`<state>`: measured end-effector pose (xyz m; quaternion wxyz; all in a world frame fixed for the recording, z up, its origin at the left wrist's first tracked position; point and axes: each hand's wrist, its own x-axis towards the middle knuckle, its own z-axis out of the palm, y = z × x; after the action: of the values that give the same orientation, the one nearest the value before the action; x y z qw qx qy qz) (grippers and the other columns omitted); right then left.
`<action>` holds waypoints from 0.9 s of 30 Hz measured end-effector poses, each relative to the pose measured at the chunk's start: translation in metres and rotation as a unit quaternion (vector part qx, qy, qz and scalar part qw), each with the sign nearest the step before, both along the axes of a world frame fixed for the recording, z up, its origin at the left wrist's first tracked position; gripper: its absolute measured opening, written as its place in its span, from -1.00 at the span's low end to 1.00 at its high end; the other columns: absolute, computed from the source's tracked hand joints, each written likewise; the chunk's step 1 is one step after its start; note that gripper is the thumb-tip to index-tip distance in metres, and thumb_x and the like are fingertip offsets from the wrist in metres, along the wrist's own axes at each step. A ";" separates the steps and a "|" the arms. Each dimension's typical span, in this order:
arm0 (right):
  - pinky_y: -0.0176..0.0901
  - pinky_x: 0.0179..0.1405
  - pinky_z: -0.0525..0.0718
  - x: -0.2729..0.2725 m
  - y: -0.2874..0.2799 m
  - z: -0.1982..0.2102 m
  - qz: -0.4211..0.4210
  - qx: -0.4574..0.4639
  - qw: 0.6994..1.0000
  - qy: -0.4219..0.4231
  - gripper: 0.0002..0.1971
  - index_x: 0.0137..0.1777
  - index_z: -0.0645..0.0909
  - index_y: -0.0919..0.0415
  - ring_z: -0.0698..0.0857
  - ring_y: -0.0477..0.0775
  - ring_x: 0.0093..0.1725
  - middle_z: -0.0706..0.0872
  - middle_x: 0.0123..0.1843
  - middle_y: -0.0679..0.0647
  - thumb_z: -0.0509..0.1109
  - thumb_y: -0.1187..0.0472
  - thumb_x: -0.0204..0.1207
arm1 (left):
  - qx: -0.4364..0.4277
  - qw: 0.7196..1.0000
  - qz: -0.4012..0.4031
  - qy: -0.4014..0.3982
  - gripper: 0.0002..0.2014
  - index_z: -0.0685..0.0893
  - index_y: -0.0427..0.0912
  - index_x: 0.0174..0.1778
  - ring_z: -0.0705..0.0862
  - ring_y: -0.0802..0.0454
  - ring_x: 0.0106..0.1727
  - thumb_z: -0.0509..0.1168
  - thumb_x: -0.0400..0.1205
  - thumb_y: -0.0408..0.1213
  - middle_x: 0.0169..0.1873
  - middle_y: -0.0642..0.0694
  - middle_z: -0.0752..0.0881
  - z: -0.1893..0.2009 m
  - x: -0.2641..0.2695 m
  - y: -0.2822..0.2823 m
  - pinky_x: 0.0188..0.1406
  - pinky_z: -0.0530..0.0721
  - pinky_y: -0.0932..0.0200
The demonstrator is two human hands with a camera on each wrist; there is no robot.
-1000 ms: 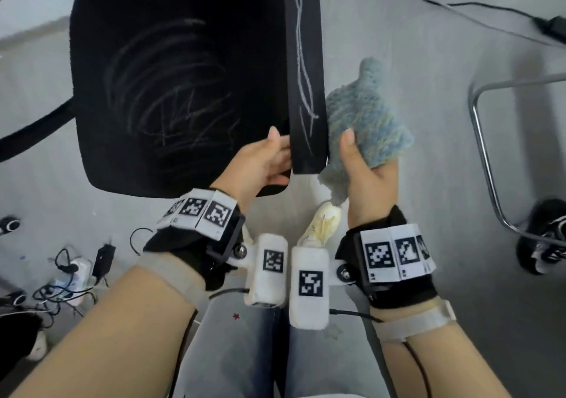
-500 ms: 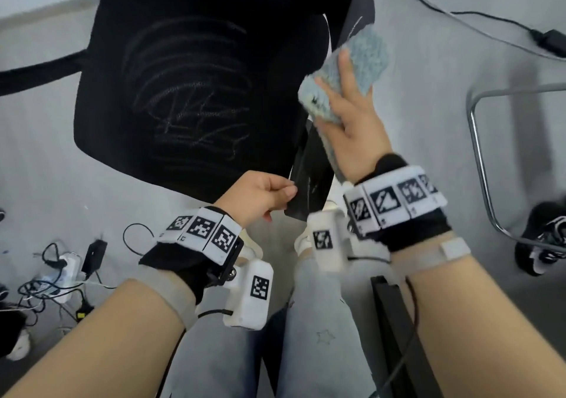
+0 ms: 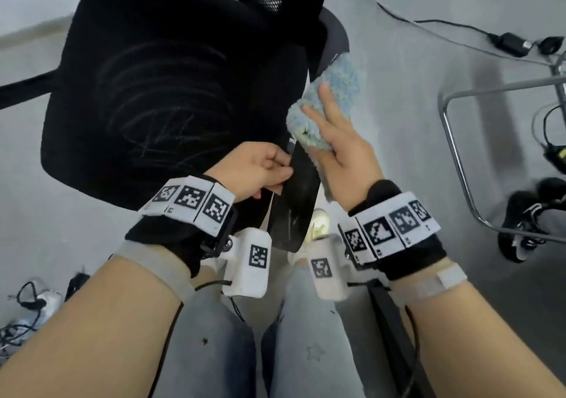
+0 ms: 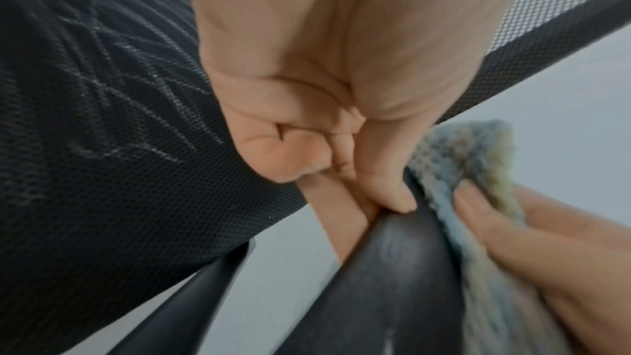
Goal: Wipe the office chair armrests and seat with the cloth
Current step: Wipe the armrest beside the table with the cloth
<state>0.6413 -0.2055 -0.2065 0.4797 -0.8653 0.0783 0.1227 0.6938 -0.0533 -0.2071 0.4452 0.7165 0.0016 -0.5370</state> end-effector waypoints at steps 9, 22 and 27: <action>-0.73 0.34 0.03 0.044 -0.011 0.000 -0.057 0.063 0.995 0.052 -0.45 0.57 0.14 0.32 0.02 -0.24 0.56 0.01 0.63 -0.07 0.11 0.53 0.58 | -0.026 0.999 -0.031 0.017 -0.83 0.53 -0.05 -0.25 0.69 0.30 -0.51 0.26 0.62 -0.38 -0.47 0.10 0.68 -0.003 0.006 0.002 -0.58 0.53 0.45; -0.75 0.31 0.12 0.034 0.001 0.006 -0.179 0.081 0.978 0.064 -0.60 0.42 0.40 0.41 0.16 -0.08 0.59 0.10 0.65 0.09 0.17 0.50 0.58 | 0.004 0.988 -0.141 0.063 -0.81 0.50 -0.11 -0.18 0.68 0.07 -0.28 0.20 0.60 -0.51 -0.26 -0.07 0.63 0.006 0.006 0.015 -0.47 0.67 0.38; -0.22 0.61 -0.03 0.041 -0.012 -0.008 -0.131 0.063 0.988 0.051 -0.51 0.53 0.26 0.33 0.10 0.00 0.63 0.12 0.65 0.12 0.13 0.40 0.58 | 0.000 0.986 -0.162 0.041 -0.83 0.51 -0.10 -0.20 0.70 0.14 -0.31 0.22 0.62 -0.46 -0.34 -0.02 0.65 0.004 0.004 0.017 -0.35 0.72 0.28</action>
<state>0.6818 -0.2172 -0.2141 0.5407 -0.8081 0.2073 0.1076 0.6980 -0.0368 -0.2030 0.3515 0.6849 -0.0967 -0.6308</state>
